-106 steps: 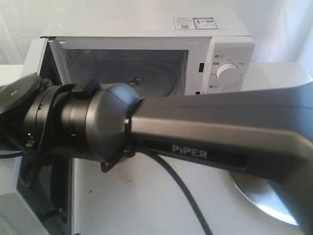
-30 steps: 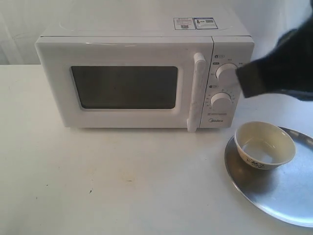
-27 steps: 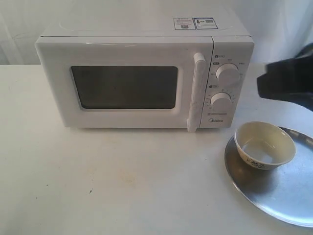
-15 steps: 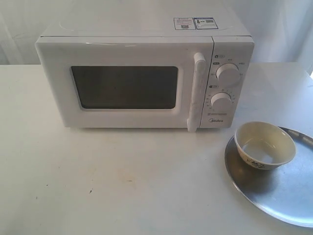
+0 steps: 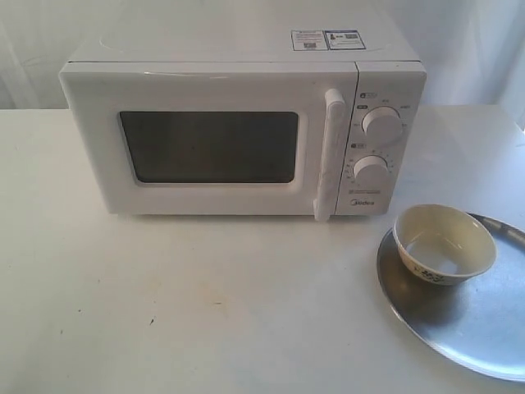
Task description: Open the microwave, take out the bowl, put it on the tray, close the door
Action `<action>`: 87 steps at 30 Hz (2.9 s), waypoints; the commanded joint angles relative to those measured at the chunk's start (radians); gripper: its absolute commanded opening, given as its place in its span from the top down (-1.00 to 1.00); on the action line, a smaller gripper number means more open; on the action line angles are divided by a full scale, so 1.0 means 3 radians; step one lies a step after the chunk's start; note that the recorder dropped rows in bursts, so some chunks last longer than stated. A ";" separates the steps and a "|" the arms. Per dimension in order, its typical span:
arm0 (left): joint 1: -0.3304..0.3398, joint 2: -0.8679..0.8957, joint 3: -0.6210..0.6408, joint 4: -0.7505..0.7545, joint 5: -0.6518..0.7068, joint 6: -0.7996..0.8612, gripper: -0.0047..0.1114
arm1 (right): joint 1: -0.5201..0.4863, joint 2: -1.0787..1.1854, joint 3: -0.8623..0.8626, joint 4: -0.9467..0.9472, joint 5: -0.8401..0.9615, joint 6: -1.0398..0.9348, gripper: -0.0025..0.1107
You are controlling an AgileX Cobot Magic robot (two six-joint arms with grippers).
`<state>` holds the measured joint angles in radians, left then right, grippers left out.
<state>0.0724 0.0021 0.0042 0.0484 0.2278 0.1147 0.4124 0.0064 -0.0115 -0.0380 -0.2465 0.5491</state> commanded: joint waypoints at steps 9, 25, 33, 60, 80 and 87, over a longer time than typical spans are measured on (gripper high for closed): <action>-0.0012 -0.0007 -0.0014 -0.0013 0.0017 -0.0020 0.92 | -0.0018 -0.0021 0.0038 -0.0649 0.1165 -0.0010 0.96; -0.0012 -0.0007 -0.0014 -0.0013 0.0017 -0.0020 0.92 | -0.0161 -0.0021 0.0038 -0.0510 0.1880 -0.1313 0.96; -0.0012 -0.0007 -0.0014 -0.0013 0.0017 -0.0020 0.92 | -0.0356 -0.0021 0.0038 -0.0476 0.1895 -0.1553 0.96; -0.0012 -0.0007 -0.0014 -0.0013 0.0017 -0.0020 0.92 | -0.0356 -0.0021 0.0038 -0.0476 0.1889 -0.1553 0.96; -0.0012 -0.0007 -0.0014 -0.0013 0.0017 -0.0020 0.92 | -0.0350 -0.0021 0.0038 -0.0476 0.1921 -0.1553 0.96; -0.0012 -0.0007 -0.0014 -0.0013 0.0017 -0.0020 0.92 | -0.0350 -0.0021 0.0038 -0.0476 0.1964 -0.1505 0.96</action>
<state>0.0724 0.0021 0.0042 0.0484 0.2306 0.1147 0.3095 0.0057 -0.0014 -0.1817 0.3398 0.0892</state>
